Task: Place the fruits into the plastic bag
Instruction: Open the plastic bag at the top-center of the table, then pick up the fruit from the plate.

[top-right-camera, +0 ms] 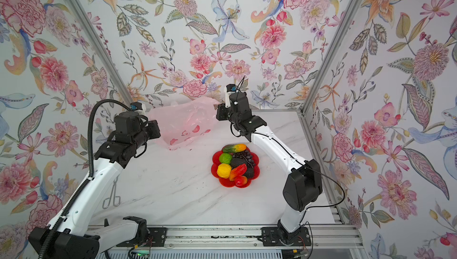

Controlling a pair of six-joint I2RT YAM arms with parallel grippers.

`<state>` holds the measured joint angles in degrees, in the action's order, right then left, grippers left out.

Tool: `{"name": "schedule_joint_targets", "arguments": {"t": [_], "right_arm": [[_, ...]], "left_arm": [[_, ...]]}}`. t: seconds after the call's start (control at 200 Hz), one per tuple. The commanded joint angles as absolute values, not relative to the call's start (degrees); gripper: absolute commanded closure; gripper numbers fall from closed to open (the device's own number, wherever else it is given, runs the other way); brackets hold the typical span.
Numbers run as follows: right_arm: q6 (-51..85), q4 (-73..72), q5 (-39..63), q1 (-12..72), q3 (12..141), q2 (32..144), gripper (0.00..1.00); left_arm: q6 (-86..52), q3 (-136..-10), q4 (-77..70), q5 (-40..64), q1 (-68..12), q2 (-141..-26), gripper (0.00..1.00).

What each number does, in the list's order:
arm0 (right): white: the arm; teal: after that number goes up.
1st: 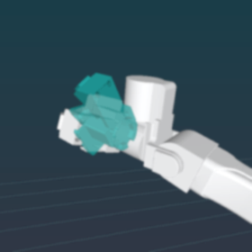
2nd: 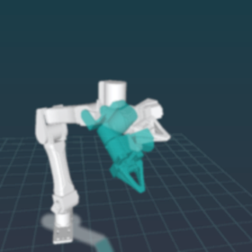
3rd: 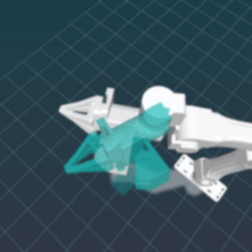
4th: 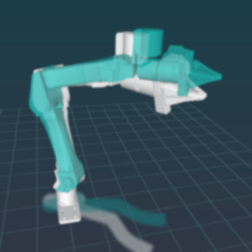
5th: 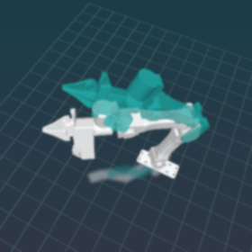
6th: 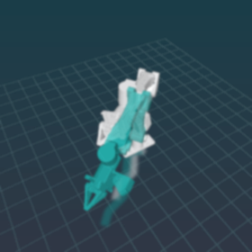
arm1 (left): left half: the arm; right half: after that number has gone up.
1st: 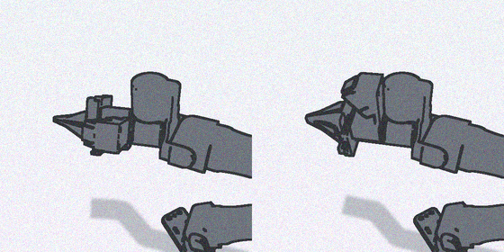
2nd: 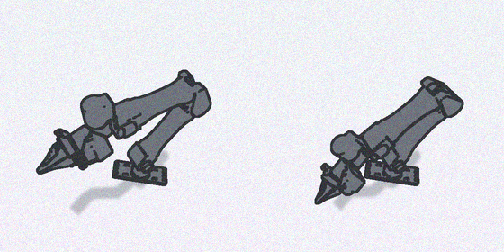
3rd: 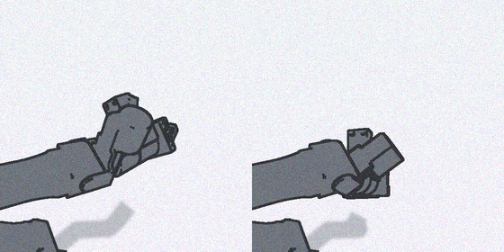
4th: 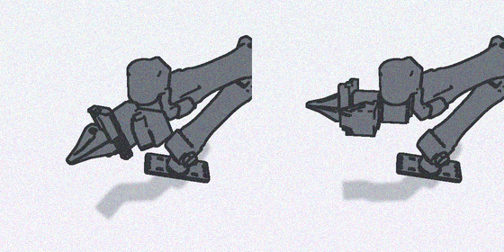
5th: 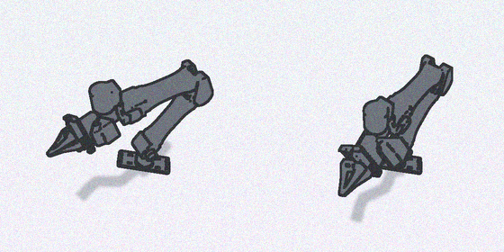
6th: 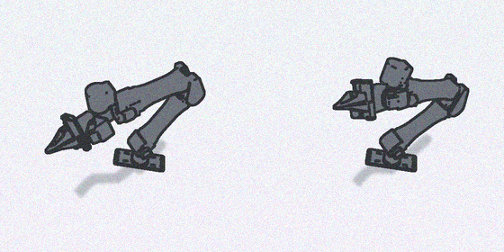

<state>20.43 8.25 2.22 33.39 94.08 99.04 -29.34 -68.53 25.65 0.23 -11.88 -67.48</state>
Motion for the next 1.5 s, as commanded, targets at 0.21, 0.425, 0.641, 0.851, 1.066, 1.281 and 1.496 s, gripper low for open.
{"name": "schedule_joint_targets", "arguments": {"t": [0.21,0.425,0.641,0.851,1.066,1.281,1.496], "right_arm": [[21.36,8.96,6.47,28.89,89.82,102.16,0.98],[24.18,14.6,10.55,23.73,92.61,101.76,0.33],[25.26,29.24,11.46,21.77,92.19,91.67,0.01],[29.8,45.74,12.79,18.25,90.08,82.45,0.01],[33.89,58.54,17.28,19.88,83.5,80.08,0.01],[42.2,52.98,22.22,22.1,68.44,77.14,0.11],[46.32,44.89,24.44,22.92,61.56,78.07,0.19]], "left_arm": [[-35.57,-58.6,20.78,6.81,-11.58,-66.93,1.0],[-40.53,-55.16,11.8,12.84,-13.42,-68.45,1.0],[-42.09,-55.81,9.24,14.34,-15.24,-71.01,1.0],[-41.31,-56.43,8.84,15.59,-16.15,-72.66,1.0],[-40.9,-56.6,8.37,16.13,-17.93,-73.21,1.0],[-40.47,-56.95,8.16,16.24,-19.34,-73.15,1.0],[-40.64,-57.02,8.35,15.34,-20.77,-72.78,1.0]]}}
